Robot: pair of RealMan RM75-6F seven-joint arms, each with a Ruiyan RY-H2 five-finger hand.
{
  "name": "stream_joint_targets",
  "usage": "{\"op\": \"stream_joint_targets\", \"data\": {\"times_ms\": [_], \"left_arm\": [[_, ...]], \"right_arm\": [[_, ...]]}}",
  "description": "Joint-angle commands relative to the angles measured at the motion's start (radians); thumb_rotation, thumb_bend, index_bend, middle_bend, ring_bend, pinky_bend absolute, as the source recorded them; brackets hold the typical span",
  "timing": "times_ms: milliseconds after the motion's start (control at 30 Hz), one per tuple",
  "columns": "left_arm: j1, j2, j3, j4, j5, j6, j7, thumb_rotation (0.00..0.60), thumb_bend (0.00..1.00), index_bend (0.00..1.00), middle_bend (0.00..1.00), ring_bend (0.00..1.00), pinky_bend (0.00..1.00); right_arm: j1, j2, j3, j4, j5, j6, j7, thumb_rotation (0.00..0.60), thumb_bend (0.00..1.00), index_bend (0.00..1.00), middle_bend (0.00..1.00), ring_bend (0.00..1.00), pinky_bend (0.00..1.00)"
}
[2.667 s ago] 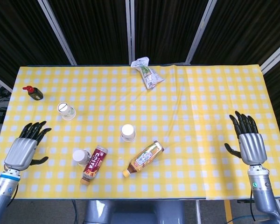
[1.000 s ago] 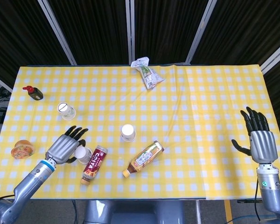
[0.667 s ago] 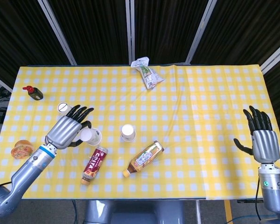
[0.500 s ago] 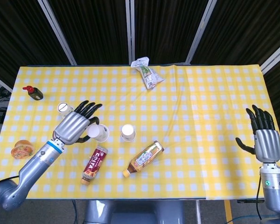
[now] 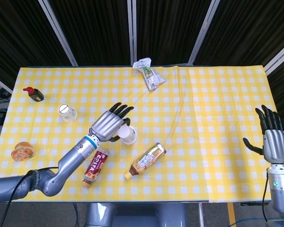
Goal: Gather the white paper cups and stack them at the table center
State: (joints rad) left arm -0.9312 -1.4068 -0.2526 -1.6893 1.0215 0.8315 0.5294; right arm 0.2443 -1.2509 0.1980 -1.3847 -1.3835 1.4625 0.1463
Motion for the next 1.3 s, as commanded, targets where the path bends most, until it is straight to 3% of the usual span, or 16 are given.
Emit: {"op": "stream_joint_targets", "data": {"times_ms": [33, 400, 500, 533, 633, 900, 1067, 1300], "left_arm": [[-0.033, -0.036, -0.007, 0.034, -0.035, 0.009, 0.017, 0.600, 0.33, 0.42, 0.00, 0.00, 0.00], [-0.071, -0.053, 0.021, 0.076, -0.098, 0.013, 0.036, 0.600, 0.33, 0.40, 0.00, 0.00, 0.00], [-0.087, -0.048, 0.034, 0.079, -0.146, -0.006, 0.057, 0.600, 0.30, 0.26, 0.00, 0.00, 0.00], [-0.092, -0.047, 0.036, 0.078, -0.159, -0.008, 0.061, 0.600, 0.26, 0.16, 0.00, 0.00, 0.00], [-0.096, -0.048, 0.042, 0.075, -0.171, -0.001, 0.063, 0.600, 0.15, 0.01, 0.00, 0.00, 0.00], [-0.052, -0.008, 0.067, 0.028, -0.104, 0.088, 0.032, 0.600, 0.13, 0.00, 0.00, 0.00, 0.00], [0.021, 0.061, 0.113, 0.019, -0.071, 0.167, 0.020, 0.600, 0.13, 0.03, 0.00, 0.00, 0.00], [0.113, 0.133, 0.145, 0.123, -0.136, 0.190, -0.040, 0.600, 0.13, 0.04, 0.00, 0.00, 0.00]], "right_arm": [[-0.002, 0.004, 0.003, -0.001, 0.002, -0.002, 0.005, 0.600, 0.12, 0.05, 0.00, 0.00, 0.00], [-0.006, 0.010, 0.010, -0.004, 0.002, -0.005, 0.018, 0.600, 0.12, 0.05, 0.00, 0.00, 0.00], [-0.007, 0.010, 0.011, -0.005, 0.000, -0.005, 0.016, 0.600, 0.12, 0.05, 0.00, 0.00, 0.00], [-0.007, 0.010, 0.011, -0.006, 0.000, -0.004, 0.015, 0.600, 0.12, 0.05, 0.00, 0.00, 0.00], [-0.008, 0.010, 0.012, -0.007, 0.000, -0.004, 0.014, 0.600, 0.12, 0.05, 0.00, 0.00, 0.00], [-0.009, 0.012, 0.010, -0.011, -0.004, -0.008, 0.010, 0.600, 0.12, 0.05, 0.00, 0.00, 0.00], [-0.012, 0.016, 0.012, -0.016, -0.002, -0.009, 0.014, 0.600, 0.12, 0.05, 0.00, 0.00, 0.00], [-0.010, 0.016, 0.007, -0.023, -0.007, -0.018, 0.007, 0.600, 0.12, 0.05, 0.00, 0.00, 0.00]]}}
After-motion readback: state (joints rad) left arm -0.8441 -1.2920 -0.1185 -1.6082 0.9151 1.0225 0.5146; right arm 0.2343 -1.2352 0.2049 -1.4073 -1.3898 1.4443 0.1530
